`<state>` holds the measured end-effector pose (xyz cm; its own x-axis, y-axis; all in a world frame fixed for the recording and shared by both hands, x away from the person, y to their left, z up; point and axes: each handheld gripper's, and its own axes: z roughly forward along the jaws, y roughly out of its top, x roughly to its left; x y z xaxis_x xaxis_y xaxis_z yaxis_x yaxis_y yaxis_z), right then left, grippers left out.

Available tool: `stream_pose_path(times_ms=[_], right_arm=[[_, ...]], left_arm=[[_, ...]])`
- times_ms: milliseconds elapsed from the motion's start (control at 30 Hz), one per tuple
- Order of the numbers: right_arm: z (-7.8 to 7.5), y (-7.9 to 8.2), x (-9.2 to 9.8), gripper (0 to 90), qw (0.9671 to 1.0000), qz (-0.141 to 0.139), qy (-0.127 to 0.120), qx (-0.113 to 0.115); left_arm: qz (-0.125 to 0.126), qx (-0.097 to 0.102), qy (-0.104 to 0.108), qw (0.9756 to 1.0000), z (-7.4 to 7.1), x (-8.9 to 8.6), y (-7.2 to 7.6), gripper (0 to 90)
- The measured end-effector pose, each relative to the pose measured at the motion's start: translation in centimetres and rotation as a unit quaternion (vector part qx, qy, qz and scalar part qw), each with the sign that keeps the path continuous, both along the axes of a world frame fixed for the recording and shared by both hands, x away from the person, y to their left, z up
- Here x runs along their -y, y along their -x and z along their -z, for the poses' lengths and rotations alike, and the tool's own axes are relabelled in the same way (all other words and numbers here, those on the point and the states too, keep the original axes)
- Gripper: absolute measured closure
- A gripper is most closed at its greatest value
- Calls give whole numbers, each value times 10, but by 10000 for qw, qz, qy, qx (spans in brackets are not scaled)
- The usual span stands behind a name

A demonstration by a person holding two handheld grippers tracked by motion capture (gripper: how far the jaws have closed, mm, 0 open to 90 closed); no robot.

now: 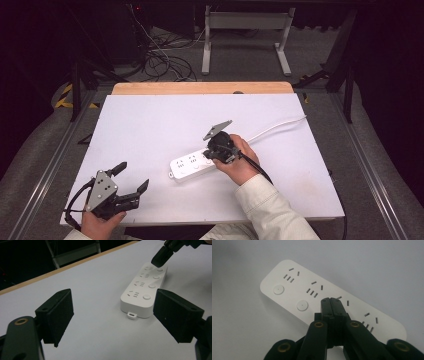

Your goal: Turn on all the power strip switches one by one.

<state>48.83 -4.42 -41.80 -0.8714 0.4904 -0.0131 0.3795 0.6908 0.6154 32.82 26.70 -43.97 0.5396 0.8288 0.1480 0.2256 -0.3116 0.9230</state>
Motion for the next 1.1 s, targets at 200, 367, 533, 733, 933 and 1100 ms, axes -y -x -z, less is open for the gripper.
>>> stream_pose_path(times_ms=[200,367,533,733,933,1100], right_arm=[[10,-2,-3,900,9999,34,140,-67],[15,-3,-5,900,9997,51,225,-96],[19,-4,-6,900,9995,77,281,-122],[20,-3,-7,900,9993,98,352,-88],[21,-2,-7,900,9993,106,359,-43],[22,-3,-6,900,9994,122,300,-122]], left_arm=[[1,18,-31,10000,0,0,0,170],[7,9,-38,10000,0,0,0,170],[4,13,-39,10000,0,0,0,169],[6,15,-41,10000,0,0,0,170],[9,23,-50,10000,0,0,0,170],[10,25,-57,10000,0,0,0,169]])
